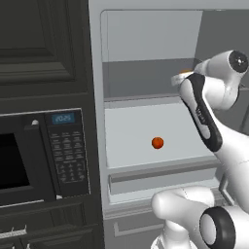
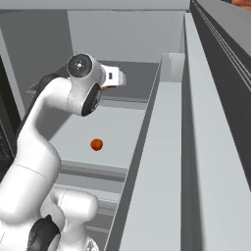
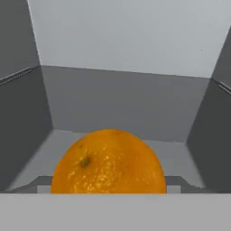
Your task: Retrieve the orange and apple from the fridge and place them into the bowl on the dining table.
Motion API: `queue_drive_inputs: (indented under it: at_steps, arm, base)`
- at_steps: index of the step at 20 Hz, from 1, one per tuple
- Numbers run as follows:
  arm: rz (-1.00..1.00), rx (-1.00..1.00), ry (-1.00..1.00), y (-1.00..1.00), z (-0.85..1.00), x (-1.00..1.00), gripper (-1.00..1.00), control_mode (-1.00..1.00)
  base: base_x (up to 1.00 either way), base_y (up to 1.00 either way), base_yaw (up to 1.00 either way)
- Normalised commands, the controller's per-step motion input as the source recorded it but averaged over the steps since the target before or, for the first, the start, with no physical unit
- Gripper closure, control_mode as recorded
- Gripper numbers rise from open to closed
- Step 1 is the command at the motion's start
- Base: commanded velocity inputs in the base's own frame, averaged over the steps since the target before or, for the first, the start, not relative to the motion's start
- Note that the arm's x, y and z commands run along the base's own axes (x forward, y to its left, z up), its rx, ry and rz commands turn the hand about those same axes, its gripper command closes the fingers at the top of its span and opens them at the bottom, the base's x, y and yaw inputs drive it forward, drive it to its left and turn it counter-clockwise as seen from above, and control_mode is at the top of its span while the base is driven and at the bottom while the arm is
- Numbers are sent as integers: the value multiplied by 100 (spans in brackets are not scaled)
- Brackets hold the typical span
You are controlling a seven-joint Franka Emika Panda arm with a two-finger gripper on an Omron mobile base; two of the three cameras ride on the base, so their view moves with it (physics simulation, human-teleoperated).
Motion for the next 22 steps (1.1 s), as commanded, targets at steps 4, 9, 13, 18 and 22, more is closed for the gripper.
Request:
queue_drive_inputs:
  at_steps: [4, 9, 13, 18, 22]
  arm:
    - [38, 0, -1, 16, 0, -62, 100, -100]
    - [15, 0, 1, 3, 0, 1, 100, 100]
    - [0, 0, 0, 0, 0, 0, 100, 100]
    - [0, 0, 0, 0, 0, 0, 100, 100]
    - [0, 0, 0, 0, 0, 0, 100, 100]
  base:
    - [0, 0, 0]
    - [0, 0, 3]
    - [-59, 21, 9]
    - [-100, 47, 2]
    - [-100, 61, 2]
